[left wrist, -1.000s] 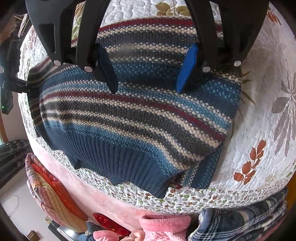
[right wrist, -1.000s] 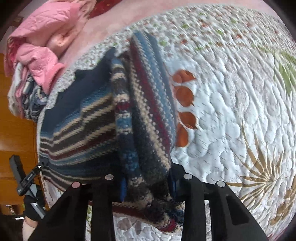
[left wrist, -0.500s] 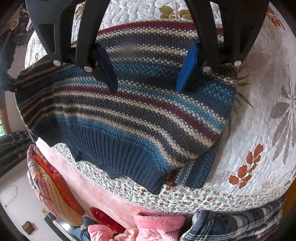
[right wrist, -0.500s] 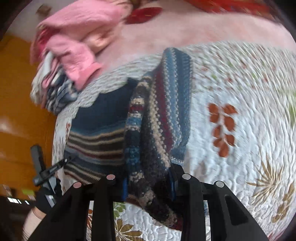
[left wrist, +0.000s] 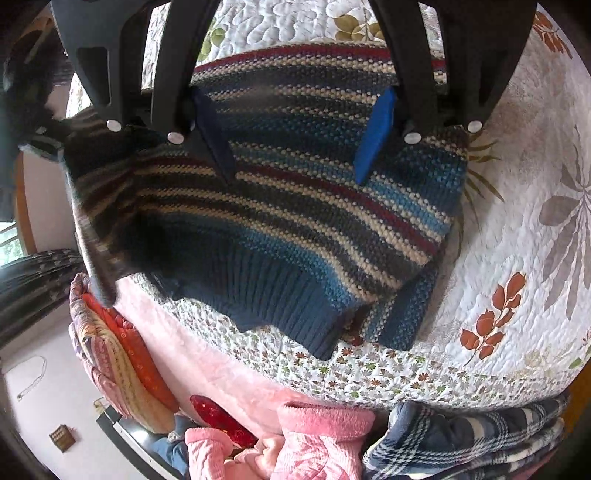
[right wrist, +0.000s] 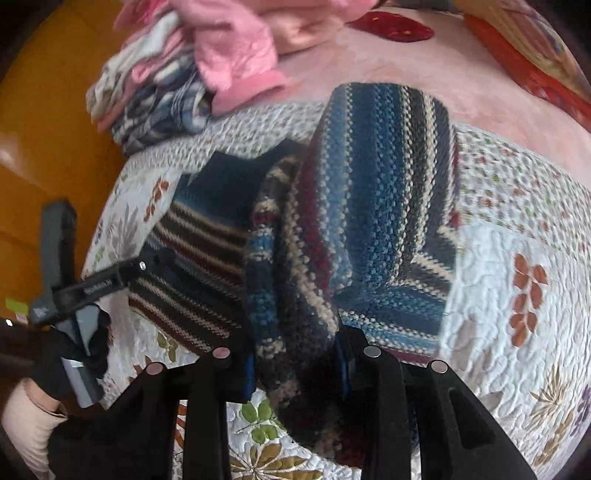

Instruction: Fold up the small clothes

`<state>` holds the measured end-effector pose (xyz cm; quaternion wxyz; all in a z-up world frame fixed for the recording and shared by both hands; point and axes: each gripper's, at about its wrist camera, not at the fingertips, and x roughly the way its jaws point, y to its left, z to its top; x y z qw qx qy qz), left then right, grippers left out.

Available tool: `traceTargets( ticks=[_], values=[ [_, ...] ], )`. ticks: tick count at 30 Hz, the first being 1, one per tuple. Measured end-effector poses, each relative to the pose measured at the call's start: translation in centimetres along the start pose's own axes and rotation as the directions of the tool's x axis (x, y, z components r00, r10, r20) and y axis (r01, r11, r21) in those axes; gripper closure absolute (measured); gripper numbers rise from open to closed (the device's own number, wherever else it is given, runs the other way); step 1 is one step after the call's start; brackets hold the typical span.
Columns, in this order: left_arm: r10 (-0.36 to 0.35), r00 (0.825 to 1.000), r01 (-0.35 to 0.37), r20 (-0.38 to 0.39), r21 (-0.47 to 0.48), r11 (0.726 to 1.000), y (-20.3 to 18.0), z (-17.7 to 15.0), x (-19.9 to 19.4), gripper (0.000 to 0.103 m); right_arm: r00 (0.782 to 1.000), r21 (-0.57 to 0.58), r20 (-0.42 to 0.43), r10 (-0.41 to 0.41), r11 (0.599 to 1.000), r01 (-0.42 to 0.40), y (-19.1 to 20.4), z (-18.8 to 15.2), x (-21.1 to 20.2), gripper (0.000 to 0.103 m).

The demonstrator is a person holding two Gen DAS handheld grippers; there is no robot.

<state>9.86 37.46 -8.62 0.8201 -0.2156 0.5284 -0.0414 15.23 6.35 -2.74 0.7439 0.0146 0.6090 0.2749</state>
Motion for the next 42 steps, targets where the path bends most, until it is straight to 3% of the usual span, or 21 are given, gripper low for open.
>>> traceTargets(
  ticks=[4,7,9,15,19,21,24,28,35,42],
  values=[
    [-0.019,1.0,0.019,0.003,-0.017,1.0,0.1,0.1,-0.2,0.037,0.998,-0.083,-0.045,-0.052,0.995,0.049,2.7,-0.4,2.8,0.07],
    [-0.039,0.999,0.04,0.004,-0.033,0.999,0.3,0.2,-0.3,0.037,0.996,-0.12,-0.069,-0.056,0.992,0.048,3.6,-1.1,4.6,0.059],
    [-0.05,0.999,0.05,0.003,-0.035,0.998,0.2,0.3,-0.3,0.037,0.997,-0.118,-0.081,-0.013,0.993,0.003,3.7,-1.5,5.3,0.047],
    [-0.102,0.994,0.101,-0.023,-0.045,0.994,-0.4,0.3,0.2,0.037,0.991,-0.042,-0.085,0.101,0.994,-0.105,2.8,-1.6,5.0,0.043],
    [-0.16,0.986,0.157,-0.047,-0.057,0.986,-1.4,0.1,0.7,0.036,0.966,0.068,-0.073,0.246,0.968,-0.242,1.0,-1.0,3.1,0.042],
    [-0.185,0.981,0.182,-0.057,-0.055,0.982,-2.0,0.1,1.0,0.035,0.962,0.092,-0.037,0.271,0.959,-0.266,0.1,-0.7,1.5,0.042],
    [-0.232,0.97,0.226,-0.077,-0.075,0.971,-3.0,0.0,1.8,0.032,0.972,0.115,0.029,0.235,0.965,-0.237,-2.2,-0.3,-1.3,0.042],
    [-0.268,0.957,0.257,-0.112,-0.101,0.961,-3.8,-0.2,3.2,0.032,0.983,0.168,0.054,0.177,0.969,-0.183,-5.7,-0.1,-2.6,0.042],
    [-0.303,0.943,0.285,-0.139,-0.135,0.949,-5.4,-0.4,5.6,0.031,0.989,0.269,0.013,0.148,0.952,-0.146,-10.4,-1.2,-0.5,0.042],
    [-0.337,0.925,0.315,-0.174,-0.14,0.939,-7.5,-0.4,7.7,0.031,0.989,0.252,-0.018,0.15,0.958,-0.14,-10.6,-1.5,0.3,0.042]
  ],
)
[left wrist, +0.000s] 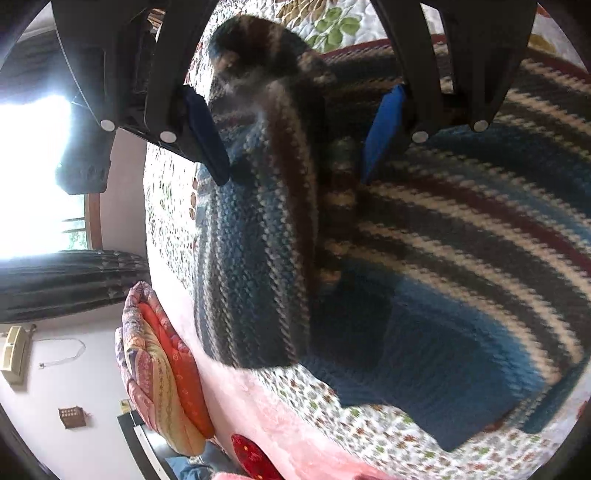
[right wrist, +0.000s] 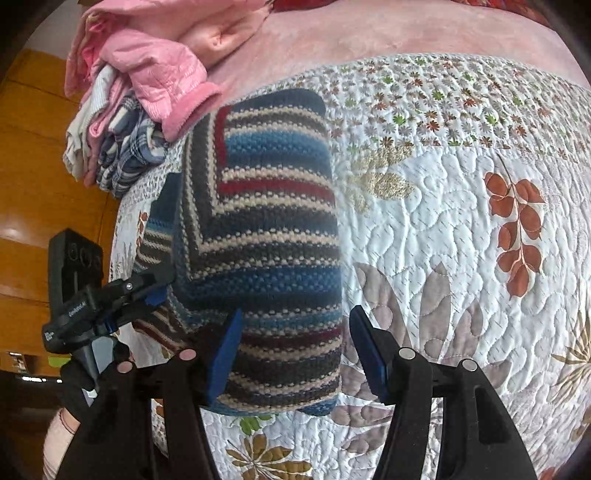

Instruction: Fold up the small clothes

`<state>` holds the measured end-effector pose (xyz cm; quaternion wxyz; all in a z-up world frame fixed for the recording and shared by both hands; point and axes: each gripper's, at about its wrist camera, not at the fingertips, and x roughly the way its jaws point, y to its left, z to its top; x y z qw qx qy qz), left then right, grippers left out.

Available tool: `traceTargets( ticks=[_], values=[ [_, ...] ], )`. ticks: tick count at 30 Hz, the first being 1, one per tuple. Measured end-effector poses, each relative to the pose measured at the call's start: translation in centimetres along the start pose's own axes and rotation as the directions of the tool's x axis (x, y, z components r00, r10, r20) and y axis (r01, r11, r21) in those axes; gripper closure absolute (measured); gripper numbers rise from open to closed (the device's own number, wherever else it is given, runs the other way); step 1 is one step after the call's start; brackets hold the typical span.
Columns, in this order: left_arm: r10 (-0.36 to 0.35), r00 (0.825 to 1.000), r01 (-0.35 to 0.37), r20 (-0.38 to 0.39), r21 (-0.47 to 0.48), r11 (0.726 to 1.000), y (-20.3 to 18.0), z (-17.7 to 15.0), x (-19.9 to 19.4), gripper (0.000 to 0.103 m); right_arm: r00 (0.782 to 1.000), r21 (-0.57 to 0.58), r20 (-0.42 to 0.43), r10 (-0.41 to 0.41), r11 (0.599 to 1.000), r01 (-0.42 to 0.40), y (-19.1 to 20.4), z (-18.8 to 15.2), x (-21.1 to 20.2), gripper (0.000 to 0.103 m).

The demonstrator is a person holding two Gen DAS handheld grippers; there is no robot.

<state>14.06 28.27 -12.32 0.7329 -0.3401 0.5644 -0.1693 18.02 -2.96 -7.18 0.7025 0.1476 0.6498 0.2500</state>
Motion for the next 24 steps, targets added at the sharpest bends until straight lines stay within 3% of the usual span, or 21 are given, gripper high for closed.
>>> traceTargets(
  ticks=[6,11,19,22,24],
  values=[
    [0.005,1.0,-0.004,-0.013,0.055,0.998,-1.8,0.0,1.1,0.034,1.0,-0.006,-0.002,-0.012,1.0,0.012,-0.4,0.0,-0.1,0.042],
    [0.003,1.0,-0.002,-0.013,0.082,0.997,-2.6,0.2,1.4,0.056,1.0,-0.002,-0.008,-0.014,1.0,0.014,-0.4,-0.1,0.0,0.042],
    [-0.004,1.0,0.004,0.001,0.057,0.998,-2.8,0.6,1.9,0.057,0.999,-0.022,-0.027,-0.02,1.0,0.02,0.4,-0.3,0.8,0.042],
    [0.002,1.0,-0.004,0.025,0.085,0.996,-2.4,0.4,1.0,0.08,0.999,-0.035,-0.02,-0.037,0.999,0.037,0.7,-0.1,0.7,0.042],
    [-0.014,0.999,0.011,0.038,0.074,0.997,-1.8,0.1,0.0,0.082,0.999,-0.035,-0.011,-0.042,0.999,0.041,0.7,0.1,0.4,0.042]
  ],
)
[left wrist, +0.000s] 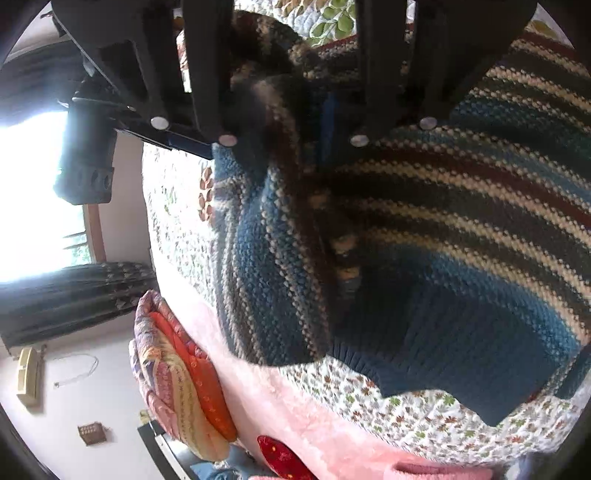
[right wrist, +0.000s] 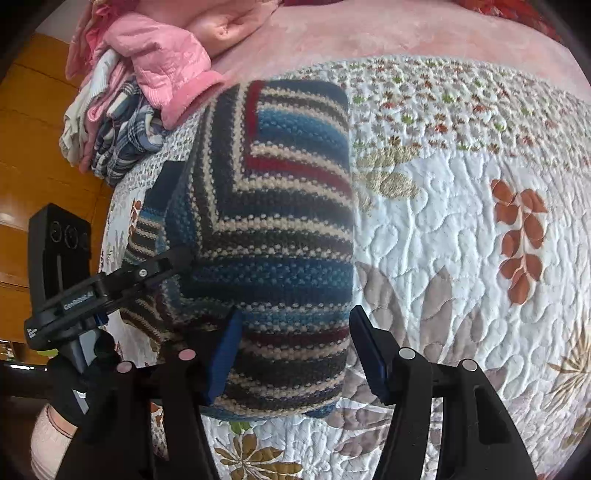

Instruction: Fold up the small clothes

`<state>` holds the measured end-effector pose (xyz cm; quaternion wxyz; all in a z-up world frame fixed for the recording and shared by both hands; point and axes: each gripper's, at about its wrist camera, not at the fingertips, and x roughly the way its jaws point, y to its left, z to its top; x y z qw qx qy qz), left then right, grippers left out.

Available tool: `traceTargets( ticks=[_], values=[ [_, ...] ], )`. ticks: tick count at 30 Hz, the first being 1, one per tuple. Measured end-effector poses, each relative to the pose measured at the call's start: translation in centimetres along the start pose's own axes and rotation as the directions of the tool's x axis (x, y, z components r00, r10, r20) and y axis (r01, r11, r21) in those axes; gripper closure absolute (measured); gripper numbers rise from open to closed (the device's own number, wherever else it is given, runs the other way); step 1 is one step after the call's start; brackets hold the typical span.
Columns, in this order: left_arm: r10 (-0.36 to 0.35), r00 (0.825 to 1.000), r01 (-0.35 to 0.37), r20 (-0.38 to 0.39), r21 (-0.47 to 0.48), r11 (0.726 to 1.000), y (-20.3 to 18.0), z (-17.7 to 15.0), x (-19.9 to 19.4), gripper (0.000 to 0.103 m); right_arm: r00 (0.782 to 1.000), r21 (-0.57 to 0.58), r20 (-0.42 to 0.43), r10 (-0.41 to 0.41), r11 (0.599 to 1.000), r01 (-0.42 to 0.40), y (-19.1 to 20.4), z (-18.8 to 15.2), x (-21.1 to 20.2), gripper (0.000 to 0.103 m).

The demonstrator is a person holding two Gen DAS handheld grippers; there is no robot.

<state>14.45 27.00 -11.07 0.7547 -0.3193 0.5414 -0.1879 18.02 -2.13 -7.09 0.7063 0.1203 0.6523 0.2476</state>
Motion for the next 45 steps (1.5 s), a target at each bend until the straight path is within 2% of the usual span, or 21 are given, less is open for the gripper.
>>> traceTargets(
  ticks=[7,14,19,28,31,32,35,39,41,43,45],
  values=[
    [-0.031,0.995,0.029,0.093,0.023,0.999,-0.2,0.2,-4.6,0.086,0.999,0.037,0.044,0.023,0.999,-0.024,-1.0,0.7,-1.4,0.042],
    [-0.029,0.988,0.024,0.154,0.031,0.999,2.0,0.5,-9.9,0.086,0.998,0.034,0.019,0.055,0.998,-0.055,-0.3,0.6,-0.4,0.041],
    [-0.013,0.979,0.016,0.203,-0.014,1.0,4.9,0.8,-13.3,0.086,0.994,-0.001,-0.008,0.108,0.994,-0.108,1.7,0.2,0.5,0.041],
    [0.02,0.957,0.015,0.289,-0.116,0.993,10.0,2.3,-18.7,0.088,0.986,-0.057,-0.053,0.156,0.986,-0.159,5.4,-0.8,1.9,0.04],
    [0.041,0.953,0.003,0.299,-0.146,0.989,12.1,2.1,-19.7,0.091,0.983,-0.063,-0.066,0.172,0.982,-0.176,6.5,-1.1,2.6,0.038],
    [0.044,0.95,0.009,0.308,-0.17,0.985,13.0,2.0,-20.1,0.101,0.98,-0.059,-0.075,0.182,0.981,-0.186,6.8,-1.2,2.9,0.037],
    [0.032,0.943,0.045,0.332,-0.223,0.974,15.0,2.0,-20.9,0.1,0.978,-0.07,-0.098,0.184,0.979,-0.191,8.1,-1.6,4.0,0.037],
    [0.056,0.958,0.007,0.283,-0.216,0.976,15.6,1.5,-20.3,0.099,0.981,-0.11,-0.125,0.146,0.981,-0.16,9.5,-2.2,5.4,0.037],
    [0.052,0.968,-0.008,0.247,-0.175,0.985,14.9,1.2,-20.1,0.096,0.983,-0.129,-0.14,0.122,0.982,-0.14,9.9,-2.5,6.1,0.037],
    [0.051,0.975,-0.022,0.217,-0.135,0.991,14.1,1.0,-20.1,0.089,0.983,-0.145,-0.149,0.107,0.981,-0.128,10.2,-2.7,6.6,0.037],
    [0.034,0.982,-0.012,0.186,-0.115,0.993,13.5,0.3,-20.1,0.075,0.983,-0.148,-0.153,0.106,0.981,-0.129,10.4,-2.8,6.8,0.037]
  ],
)
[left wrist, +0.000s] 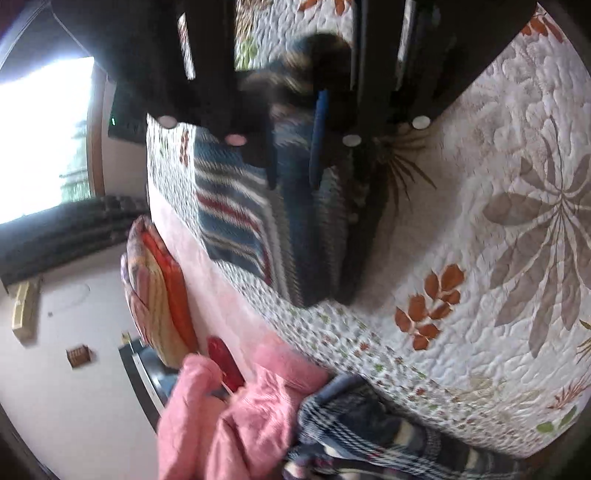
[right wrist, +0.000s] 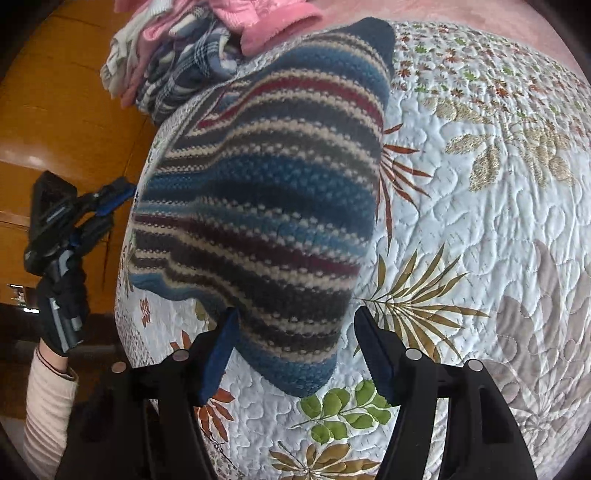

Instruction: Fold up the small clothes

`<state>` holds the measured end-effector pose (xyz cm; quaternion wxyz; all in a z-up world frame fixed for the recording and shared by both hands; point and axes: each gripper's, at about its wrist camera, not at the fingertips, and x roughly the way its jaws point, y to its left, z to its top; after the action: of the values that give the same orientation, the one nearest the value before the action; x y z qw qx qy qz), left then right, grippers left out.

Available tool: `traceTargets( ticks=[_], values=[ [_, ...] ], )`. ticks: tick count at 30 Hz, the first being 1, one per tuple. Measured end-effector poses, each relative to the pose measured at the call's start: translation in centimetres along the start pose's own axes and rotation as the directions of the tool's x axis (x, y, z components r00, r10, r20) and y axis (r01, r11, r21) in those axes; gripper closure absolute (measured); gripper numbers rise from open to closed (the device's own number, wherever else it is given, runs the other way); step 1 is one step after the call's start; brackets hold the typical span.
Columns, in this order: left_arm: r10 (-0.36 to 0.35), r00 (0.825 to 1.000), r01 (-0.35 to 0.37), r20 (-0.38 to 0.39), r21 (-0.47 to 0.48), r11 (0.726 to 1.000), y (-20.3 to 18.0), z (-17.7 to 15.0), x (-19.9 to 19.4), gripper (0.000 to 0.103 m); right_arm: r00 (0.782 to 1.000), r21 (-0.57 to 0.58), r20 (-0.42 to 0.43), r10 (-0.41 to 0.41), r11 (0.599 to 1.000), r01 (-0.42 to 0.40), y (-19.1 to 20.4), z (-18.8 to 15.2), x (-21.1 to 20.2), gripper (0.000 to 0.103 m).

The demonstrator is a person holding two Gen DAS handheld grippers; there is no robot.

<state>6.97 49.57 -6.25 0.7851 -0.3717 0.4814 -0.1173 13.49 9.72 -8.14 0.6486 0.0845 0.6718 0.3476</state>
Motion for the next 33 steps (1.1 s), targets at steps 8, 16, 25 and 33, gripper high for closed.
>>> traceTargets(
  ticks=[8,16,25,33],
  values=[
    [0.072,0.984,-0.06,-0.16,0.079,0.995,-1.6,-4.1,2.4,0.049,1.0,0.004,0.005,-0.006,1.0,0.006,-0.4,0.0,-0.3,0.037],
    [0.137,0.967,-0.126,-0.216,0.066,0.99,-0.9,-5.3,4.6,0.092,1.0,-0.016,-0.003,-0.027,1.0,0.027,0.1,-0.4,0.0,0.037],
    [0.064,0.986,-0.057,-0.151,0.054,0.997,0.5,-3.7,-0.6,0.094,1.0,0.002,-0.015,0.024,1.0,-0.024,0.4,-0.7,0.1,0.037],
    [0.262,0.932,-0.228,-0.25,0.159,0.961,2.2,-5.7,4.3,0.094,0.995,-0.025,-0.056,-0.078,0.997,0.077,0.8,-1.6,2.4,0.049]
  ],
)
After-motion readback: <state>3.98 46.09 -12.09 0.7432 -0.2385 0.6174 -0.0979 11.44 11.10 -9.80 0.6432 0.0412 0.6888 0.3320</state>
